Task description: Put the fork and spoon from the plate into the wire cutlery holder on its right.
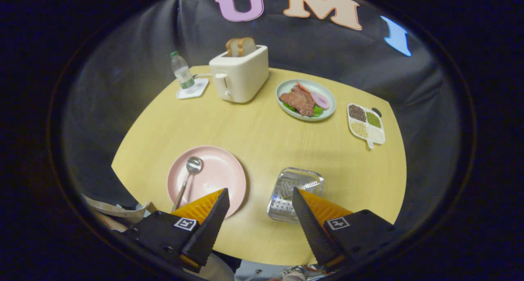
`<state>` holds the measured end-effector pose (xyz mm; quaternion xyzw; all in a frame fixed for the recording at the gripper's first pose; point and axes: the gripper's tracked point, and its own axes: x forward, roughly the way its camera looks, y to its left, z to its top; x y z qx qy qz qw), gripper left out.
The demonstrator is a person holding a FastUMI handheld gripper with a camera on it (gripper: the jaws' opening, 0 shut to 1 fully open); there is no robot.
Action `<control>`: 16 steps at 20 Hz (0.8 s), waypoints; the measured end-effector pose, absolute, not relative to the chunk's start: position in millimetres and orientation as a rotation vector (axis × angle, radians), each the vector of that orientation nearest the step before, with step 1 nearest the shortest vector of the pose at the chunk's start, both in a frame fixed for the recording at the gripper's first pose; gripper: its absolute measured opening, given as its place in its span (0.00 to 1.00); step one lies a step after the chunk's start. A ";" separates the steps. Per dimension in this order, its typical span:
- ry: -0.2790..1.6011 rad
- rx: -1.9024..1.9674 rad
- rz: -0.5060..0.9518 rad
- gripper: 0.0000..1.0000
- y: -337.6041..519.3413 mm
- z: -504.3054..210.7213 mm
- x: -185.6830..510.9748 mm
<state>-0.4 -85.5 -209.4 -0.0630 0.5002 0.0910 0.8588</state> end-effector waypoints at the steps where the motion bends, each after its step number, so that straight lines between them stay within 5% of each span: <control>1: 1.016 -0.121 0.188 0.98 -76.0 -206.9 -2.7; 10: 0.761 -0.148 0.098 0.99 -15.4 -211.3 -18.6; 16: 0.801 -0.131 0.096 0.99 23.6 -256.4 -35.7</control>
